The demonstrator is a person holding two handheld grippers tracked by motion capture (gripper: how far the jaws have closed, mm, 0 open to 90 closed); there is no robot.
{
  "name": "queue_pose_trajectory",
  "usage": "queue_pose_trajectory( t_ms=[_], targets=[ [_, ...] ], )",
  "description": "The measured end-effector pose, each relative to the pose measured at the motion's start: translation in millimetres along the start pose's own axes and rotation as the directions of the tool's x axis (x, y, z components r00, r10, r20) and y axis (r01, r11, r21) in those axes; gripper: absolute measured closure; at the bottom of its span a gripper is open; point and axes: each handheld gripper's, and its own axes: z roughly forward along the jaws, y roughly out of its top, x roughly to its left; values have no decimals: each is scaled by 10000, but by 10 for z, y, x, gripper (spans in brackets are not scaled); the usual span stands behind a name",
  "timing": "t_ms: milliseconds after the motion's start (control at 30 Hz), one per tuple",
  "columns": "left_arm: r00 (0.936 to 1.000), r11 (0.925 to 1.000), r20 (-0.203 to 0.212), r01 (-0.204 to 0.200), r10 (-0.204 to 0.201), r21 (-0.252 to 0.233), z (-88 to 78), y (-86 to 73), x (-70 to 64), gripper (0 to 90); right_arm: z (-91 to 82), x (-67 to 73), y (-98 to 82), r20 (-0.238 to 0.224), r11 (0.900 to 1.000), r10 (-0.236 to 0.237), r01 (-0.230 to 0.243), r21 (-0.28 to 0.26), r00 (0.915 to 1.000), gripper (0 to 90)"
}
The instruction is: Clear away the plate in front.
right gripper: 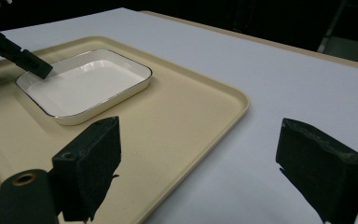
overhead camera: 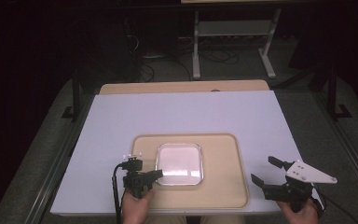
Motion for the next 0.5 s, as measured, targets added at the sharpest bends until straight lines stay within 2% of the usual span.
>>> queue_pose_trajectory(
  t_ms=[267,500],
  targets=[
    [9998,9998,14,-221,221,22,-1,-4,1,719,2,3,0,6,10000,-20,20,19,10000,130],
    [9991,9986,-37,-425,425,-300,-62,14,72,669,-2,2,-1,19,10000,-24,24,28,10000,130]
  ],
)
